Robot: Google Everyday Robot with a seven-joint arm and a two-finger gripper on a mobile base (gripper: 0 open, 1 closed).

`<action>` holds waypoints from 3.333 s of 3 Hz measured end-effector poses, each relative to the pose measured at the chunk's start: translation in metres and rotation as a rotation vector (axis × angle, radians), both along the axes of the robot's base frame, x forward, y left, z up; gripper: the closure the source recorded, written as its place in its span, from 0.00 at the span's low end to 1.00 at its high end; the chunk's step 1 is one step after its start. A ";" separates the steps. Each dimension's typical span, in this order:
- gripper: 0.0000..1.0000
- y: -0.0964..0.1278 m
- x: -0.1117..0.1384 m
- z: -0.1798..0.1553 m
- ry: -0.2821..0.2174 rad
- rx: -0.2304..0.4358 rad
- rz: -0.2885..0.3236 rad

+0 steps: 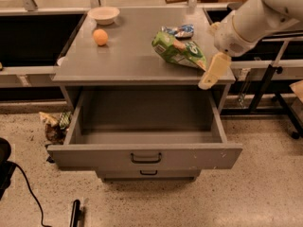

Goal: Place green rice chip bag into top drawer

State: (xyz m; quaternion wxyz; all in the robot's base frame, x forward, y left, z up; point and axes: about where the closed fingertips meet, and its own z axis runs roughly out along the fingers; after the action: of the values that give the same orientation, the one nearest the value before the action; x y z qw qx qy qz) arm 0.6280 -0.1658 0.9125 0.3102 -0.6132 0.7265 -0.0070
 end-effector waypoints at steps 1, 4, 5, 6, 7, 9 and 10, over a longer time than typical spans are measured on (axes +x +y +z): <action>0.00 0.023 0.037 -0.015 0.001 0.037 0.038; 0.19 0.052 0.101 -0.043 0.009 0.158 0.016; 0.43 0.059 0.105 -0.043 0.008 0.176 0.015; 0.66 0.059 0.105 -0.043 0.008 0.176 0.015; 0.89 0.066 0.097 -0.022 -0.036 0.226 0.061; 1.00 0.088 0.049 0.048 -0.153 0.439 0.293; 1.00 0.088 0.049 0.047 -0.153 0.438 0.293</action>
Offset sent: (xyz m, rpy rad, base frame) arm 0.1051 0.0458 -0.0395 0.1498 -0.0051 0.0394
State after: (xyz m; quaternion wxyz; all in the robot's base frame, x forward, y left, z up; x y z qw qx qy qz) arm 0.6770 -0.0777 0.9599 0.4872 -0.6277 0.5885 0.1491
